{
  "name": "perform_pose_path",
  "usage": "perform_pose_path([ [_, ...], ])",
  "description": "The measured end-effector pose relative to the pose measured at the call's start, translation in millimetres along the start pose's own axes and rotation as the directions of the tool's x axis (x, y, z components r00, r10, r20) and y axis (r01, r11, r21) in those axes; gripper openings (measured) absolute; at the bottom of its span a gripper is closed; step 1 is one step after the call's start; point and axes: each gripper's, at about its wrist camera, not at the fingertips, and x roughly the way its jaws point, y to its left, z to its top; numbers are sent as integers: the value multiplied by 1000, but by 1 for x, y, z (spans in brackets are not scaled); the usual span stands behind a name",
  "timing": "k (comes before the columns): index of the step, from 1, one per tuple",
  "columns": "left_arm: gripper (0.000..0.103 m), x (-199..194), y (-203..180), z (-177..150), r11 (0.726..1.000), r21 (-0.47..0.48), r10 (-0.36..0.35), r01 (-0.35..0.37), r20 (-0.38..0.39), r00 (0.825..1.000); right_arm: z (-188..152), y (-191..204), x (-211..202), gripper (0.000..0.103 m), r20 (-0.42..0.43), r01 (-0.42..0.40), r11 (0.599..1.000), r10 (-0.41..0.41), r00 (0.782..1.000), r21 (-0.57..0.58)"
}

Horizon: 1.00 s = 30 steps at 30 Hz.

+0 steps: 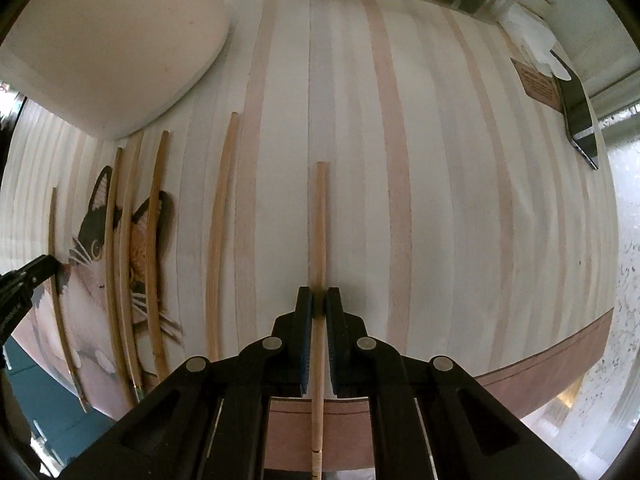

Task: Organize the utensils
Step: 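Grasp a chopstick with the left tool while the right tool grasps another, then lift both chopsticks over the pink holder and lower them in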

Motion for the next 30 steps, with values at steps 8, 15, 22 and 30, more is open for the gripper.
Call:
perform_pose_path([
  [8,5,-2,0,3,1000,3,2,-2,2,1000,21,0,4,8,-14,18,1000,-18,1000,-13],
  [15,4,1,-8,1,1000,3,10,-10,14,1000,15,7,6,9,-7,25,1000,-25,1000,-18],
  [22,4,-36,0,2,997,-30,78,-74,140,987,3,4,-3,7,32,-18,999,17,999,38],
  [30,4,-121,18,13,995,-93,76,-46,350,934,1,5,-68,7,247,-68,995,48,968,73],
])
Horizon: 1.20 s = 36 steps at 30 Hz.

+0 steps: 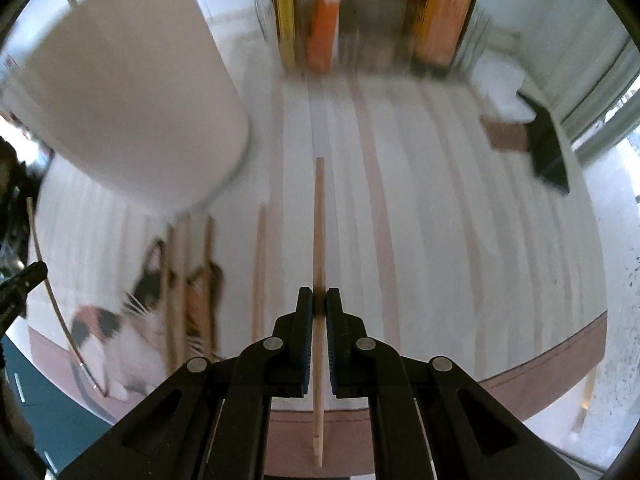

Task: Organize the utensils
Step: 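Lift both chopsticks over the pink holder and lower them in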

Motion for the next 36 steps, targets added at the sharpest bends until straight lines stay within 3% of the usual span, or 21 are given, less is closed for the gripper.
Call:
perform_pose_path([
  [6,4,-45,13,28,998,-46,-28,34,114,993,13,5,-44,7,144,-27,1000,25,989,10],
  [11,4,-91,23,61,989,-102,-88,111,205,975,33,7,-82,7,250,-72,997,66,966,13],
  [16,4,-142,32,93,972,-129,-148,196,306,941,66,9,-140,7,371,-163,986,143,918,23],
  [21,4,-195,31,127,957,-115,-201,266,397,895,107,11,-202,6,492,-259,966,218,843,14],
  [25,4,-212,19,153,949,-83,-244,306,424,872,144,19,-231,7,561,-278,961,230,795,0],
  [28,4,-207,3,167,948,-60,-261,312,412,873,168,26,-236,7,584,-300,954,243,775,1],
  [32,4,-176,-20,185,949,-44,-279,313,349,895,200,38,-224,6,603,-314,950,249,758,2],
  [36,4,-138,-39,196,954,-31,-278,297,277,920,217,55,-201,6,597,-292,956,238,766,-7],
])
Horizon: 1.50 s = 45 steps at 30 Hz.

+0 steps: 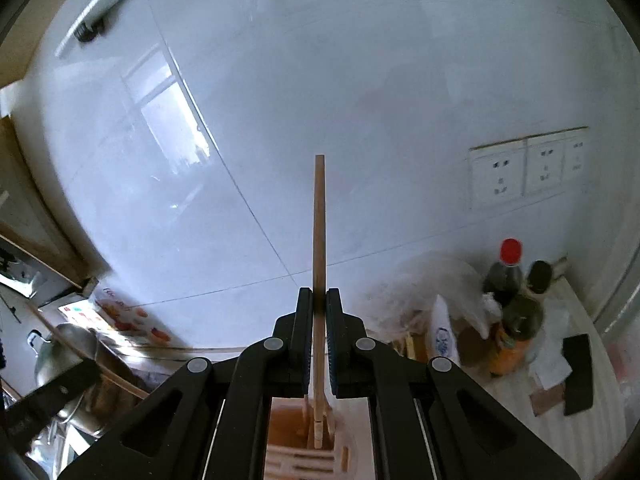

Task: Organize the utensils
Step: 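Lift both chopsticks over the pink holder and lower them in, then open both tools to release the chopsticks and pull back from the holder, then grasp a chopstick on the mat with the left tool while the right tool grasps another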

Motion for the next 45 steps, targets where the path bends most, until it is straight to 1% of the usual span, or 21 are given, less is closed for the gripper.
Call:
perform_pose_path([
  [4,4,19,0,-8,1000,11,7,-7,-46,999,-15,4,25,6,-34,11,999,-12,999,-35],
  [7,7,16,-1,-9,1000,29,3,0,-70,998,-22,4,33,7,-53,15,999,-18,998,-49],
  [9,9,2,0,-7,999,33,1,1,-55,998,-24,5,38,7,-104,-6,998,0,995,-58],
  [11,16,-11,2,-6,999,41,27,-26,-27,999,-26,6,37,8,-131,-9,998,0,991,-65],
  [12,36,-18,3,-5,998,39,46,-46,-14,999,-25,6,34,12,-145,-15,998,5,989,-68],
  [13,65,-25,7,-4,997,39,69,-69,-1,998,-25,5,30,18,-144,-16,998,6,990,-68],
  [14,75,-34,11,-4,994,35,99,-100,26,995,-24,4,22,31,-135,-8,997,-2,991,-73],
  [15,78,-36,18,-4,992,27,118,-119,47,992,-24,3,15,39,-127,-1,997,-9,992,-74],
  [16,78,-41,22,-5,991,26,129,-131,66,989,-23,1,8,39,-121,3,997,-12,993,-71],
  [18,78,-47,34,-10,988,14,155,-156,69,985,-24,-4,-6,39,-108,27,998,-34,994,-64],
  [20,81,-52,45,-19,986,-2,165,-165,72,984,-26,-9,-21,41,-104,43,998,-48,993,-55],
  [21,94,-53,50,-24,985,-5,173,-173,71,982,-29,-11,-27,44,-107,58,997,-64,992,-52],
  [22,103,-54,52,-29,984,-5,178,-178,71,981,-33,-14,-33,47,-113,66,997,-71,991,-47],
  [24,103,-54,57,-42,979,2,201,-202,66,977,-42,-21,-44,56,-127,81,996,-85,988,-33],
  [25,103,-51,60,-48,977,6,214,-214,55,975,-48,-24,-48,57,-133,86,996,-88,987,-27],
  [29,103,-35,67,-79,971,26,237,-237,-12,971,-76,-39,-59,68,-165,106,994,-104,981,-1],
  [31,103,-24,70,-96,968,39,250,-249,-44,967,-90,-45,-59,78,-189,116,993,-113,976,2],
  [32,103,-17,72,-105,965,43,262,-259,-64,963,-99,-48,-58,80,-201,125,992,-124,972,-4],
  [34,103,-2,76,-126,963,56,269,-264,-112,957,-117,-54,-55,80,-229,142,990,-140,963,-6],
  [39,103,34,75,-172,955,101,294,-278,-218,931,-165,-72,-37,80,-341,177,984,-168,925,-5],
  [45,103,76,72,-224,946,162,321,-282,-330,888,-223,-94,-7,80,-482,209,978,-180,858,7],
])
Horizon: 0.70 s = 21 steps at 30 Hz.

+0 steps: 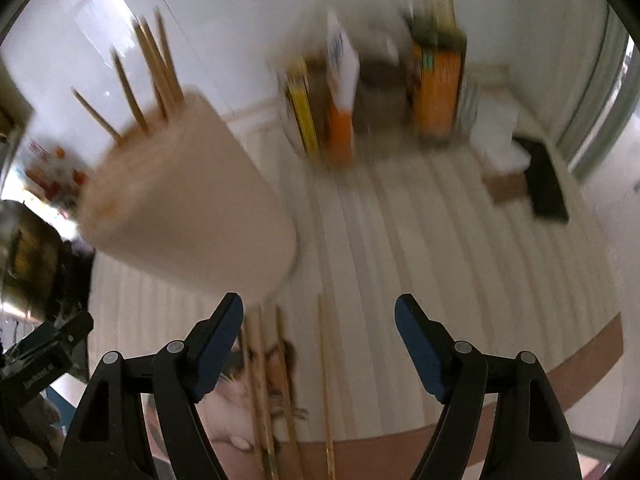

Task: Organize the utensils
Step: 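Grasp a chopstick on the mat with the left tool while the right tool grasps another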

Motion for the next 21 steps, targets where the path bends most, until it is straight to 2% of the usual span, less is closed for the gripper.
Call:
perform_pose_path([
  [2,103,17,-9,-10,1000,25,12,-11,-39,999,-14,-5,21,79,-57,5,1000,-5,998,9],
  [4,102,31,-18,-18,999,52,14,-11,-68,998,-26,-7,39,73,-105,7,1000,-6,994,10],
  [8,97,53,-37,-32,996,92,-7,19,-131,991,-46,-7,79,53,-204,20,1000,-22,979,-9],
  [10,83,60,-46,-35,993,103,-37,55,-161,986,-53,-5,93,48,-238,30,999,-35,971,-25],
  [13,72,69,-61,-38,986,124,-82,108,-193,978,-64,-2,109,28,-280,47,996,-66,958,-72],
  [15,65,71,-72,-39,981,142,-105,136,-203,974,-69,0,109,7,-260,87,987,-119,958,-133],
  [16,58,72,-77,-40,978,149,-114,147,-210,971,-71,-2,109,7,-265,117,981,-155,952,-154],
  [21,46,81,-99,-43,967,185,-129,177,-245,961,-70,-31,103,7,-267,167,981,-188,945,-103],
])
